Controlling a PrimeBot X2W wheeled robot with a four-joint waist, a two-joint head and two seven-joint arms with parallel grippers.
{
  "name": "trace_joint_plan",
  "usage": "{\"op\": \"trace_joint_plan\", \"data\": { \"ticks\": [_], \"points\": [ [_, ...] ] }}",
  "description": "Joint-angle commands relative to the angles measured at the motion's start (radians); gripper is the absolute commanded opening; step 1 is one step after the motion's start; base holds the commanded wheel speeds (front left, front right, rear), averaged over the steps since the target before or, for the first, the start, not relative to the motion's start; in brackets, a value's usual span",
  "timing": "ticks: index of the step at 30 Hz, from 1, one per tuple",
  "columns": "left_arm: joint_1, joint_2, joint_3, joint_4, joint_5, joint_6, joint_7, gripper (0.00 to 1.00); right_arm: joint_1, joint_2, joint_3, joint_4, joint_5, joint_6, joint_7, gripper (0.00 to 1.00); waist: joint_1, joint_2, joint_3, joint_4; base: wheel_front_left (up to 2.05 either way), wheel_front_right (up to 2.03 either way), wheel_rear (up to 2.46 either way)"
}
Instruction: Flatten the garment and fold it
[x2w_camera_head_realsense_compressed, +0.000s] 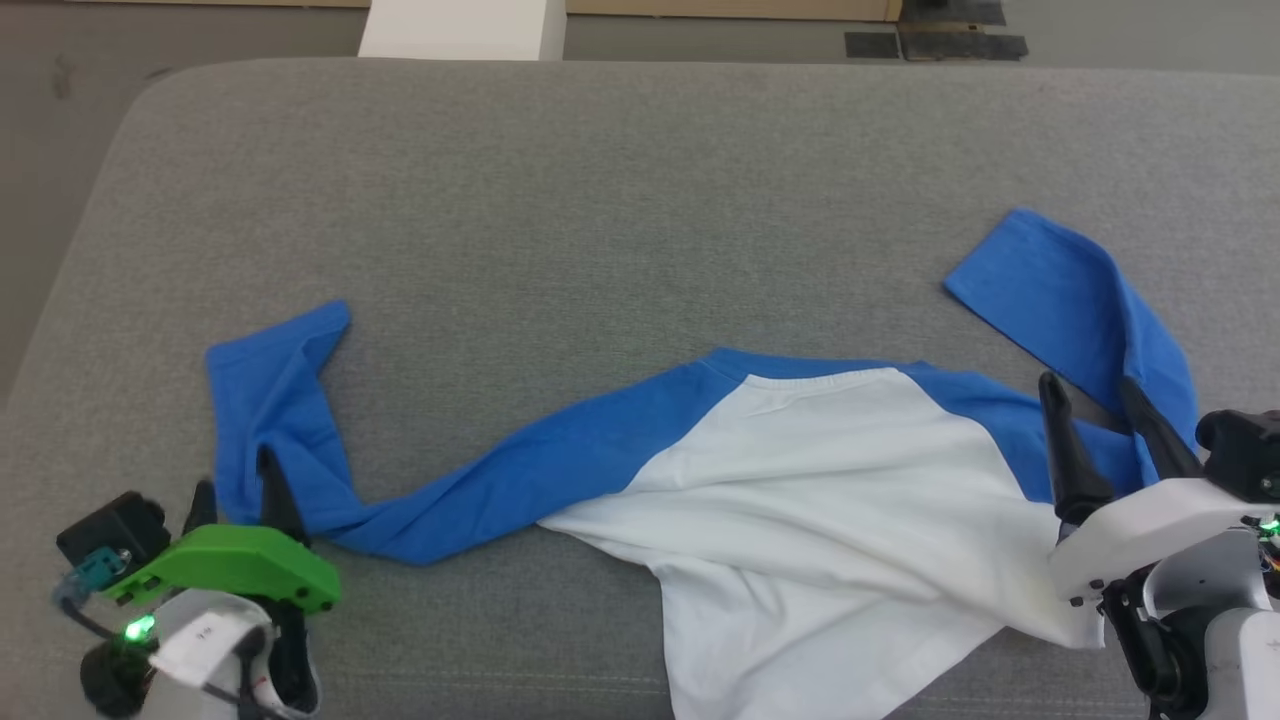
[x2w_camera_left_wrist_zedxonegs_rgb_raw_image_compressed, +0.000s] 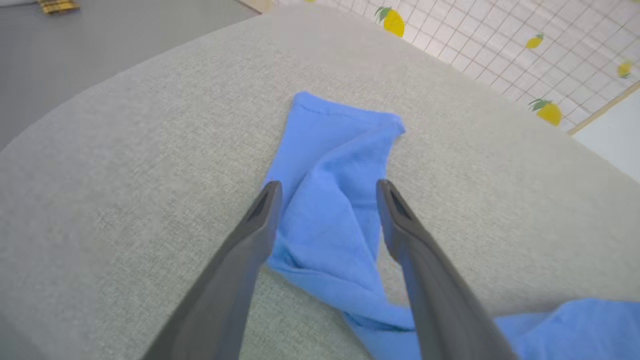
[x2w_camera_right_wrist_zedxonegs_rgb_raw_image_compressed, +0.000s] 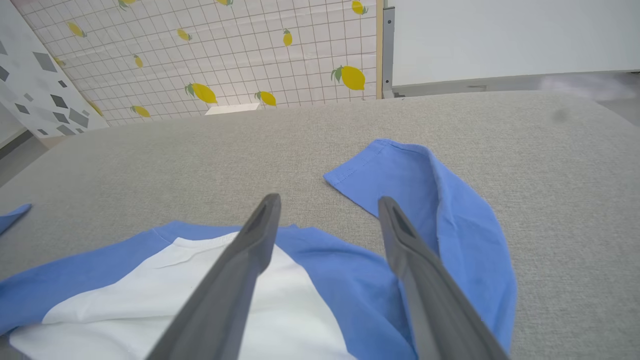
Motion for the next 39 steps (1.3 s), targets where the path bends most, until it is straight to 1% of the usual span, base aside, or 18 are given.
{"op": "trace_joint_plan", "data": {
  "ticks": [1, 4, 8, 13, 16, 20, 26, 27, 28, 30, 32, 34, 39],
  "points": [
    [0.012, -0.010, -0.010, -0.024, 0.018, -0.022, -0.058, 1.00, -0.008, -0.001, -0.006, 0.007, -0.014, -0.002, 0.014, 1.00, 0.0000, 0.0000, -0.007, 0.011, 0.00, 0.00, 0.00],
    [0.018, -0.033, -0.051, -0.061, 0.063, -0.054, -0.167, 1.00, -0.045, -0.001, -0.030, 0.033, -0.058, -0.002, 0.056, 1.00, 0.0000, 0.0000, -0.005, 0.017, 0.00, 0.00, 0.00],
    [0.006, -0.058, -0.097, -0.093, 0.127, -0.080, -0.216, 1.00, -0.133, -0.001, -0.056, 0.093, -0.135, -0.002, 0.121, 1.00, 0.0000, 0.0000, 0.017, 0.025, 0.00, 0.00, 0.00],
    [-0.038, -0.086, -0.124, -0.144, 0.198, -0.114, -0.225, 1.00, -0.264, -0.001, -0.087, 0.215, -0.232, -0.002, 0.245, 1.00, 0.0000, 0.0000, 0.064, 0.046, 0.00, 0.00, 0.00],
    [-0.053, -0.103, -0.124, -0.166, 0.225, -0.132, -0.225, 1.00, -0.308, -0.001, -0.087, 0.292, -0.263, -0.002, 0.366, 1.00, 0.0000, 0.0000, 0.089, 0.064, 0.00, 0.00, 0.00],
    [-0.061, -0.116, -0.123, -0.174, 0.236, -0.140, -0.225, 1.00, -0.308, -0.008, -0.069, 0.317, -0.287, -0.002, 0.497, 1.00, 0.0000, 0.0000, 0.109, 0.080, 0.00, 0.00, 0.00],
    [-0.067, -0.122, -0.116, -0.160, 0.233, -0.151, -0.225, 1.00, -0.265, -0.046, -0.007, 0.304, -0.269, -0.002, 0.618, 1.00, 0.0000, 0.0000, 0.124, 0.089, 0.00, 0.00, 0.00],
    [-0.069, -0.122, -0.116, -0.157, 0.234, -0.152, -0.225, 1.00, -0.258, -0.050, 0.006, 0.301, -0.258, -0.002, 0.639, 0.97, 0.0000, 0.0000, 0.126, 0.090, 0.00, 0.00, 0.00],
    [-0.071, -0.122, -0.116, -0.156, 0.233, -0.153, -0.225, 1.00, -0.255, -0.053, 0.015, 0.296, -0.250, -0.002, 0.651, 0.46, 0.0000, 0.0000, 0.128, 0.091, 0.00, 0.00, 0.00],
    [-0.076, -0.123, -0.119, -0.156, 0.225, -0.151, -0.226, 1.00, -0.256, -0.063, 0.045, 0.289, -0.231, -0.002, 0.671, 0.00, 0.0000, 0.0000, 0.133, 0.094, 0.00, 0.00, 0.00],
    [-0.082, -0.123, -0.126, -0.153, 0.217, -0.149, -0.226, 1.00, -0.274, -0.075, 0.068, 0.280, -0.217, -0.002, 0.652, 0.00, 0.0000, 0.0000, 0.139, 0.096, 0.00, 0.00, 0.00],
    [-0.089, -0.123, -0.131, -0.151, 0.213, -0.148, -0.226, 1.00, -0.313, -0.082, 0.088, 0.275, -0.211, -0.002, 0.601, 0.00, 0.0000, 0.0000, 0.145, 0.098, 0.00, 0.00, 0.00],
    [-0.107, -0.123, -0.138, -0.147, 0.206, -0.145, -0.226, 1.00, -0.475, -0.070, 0.163, 0.305, -0.225, -0.002, 0.421, 0.00, 0.0000, 0.0000, 0.157, 0.104, 0.00, 0.00, 0.00]
  ]
}}
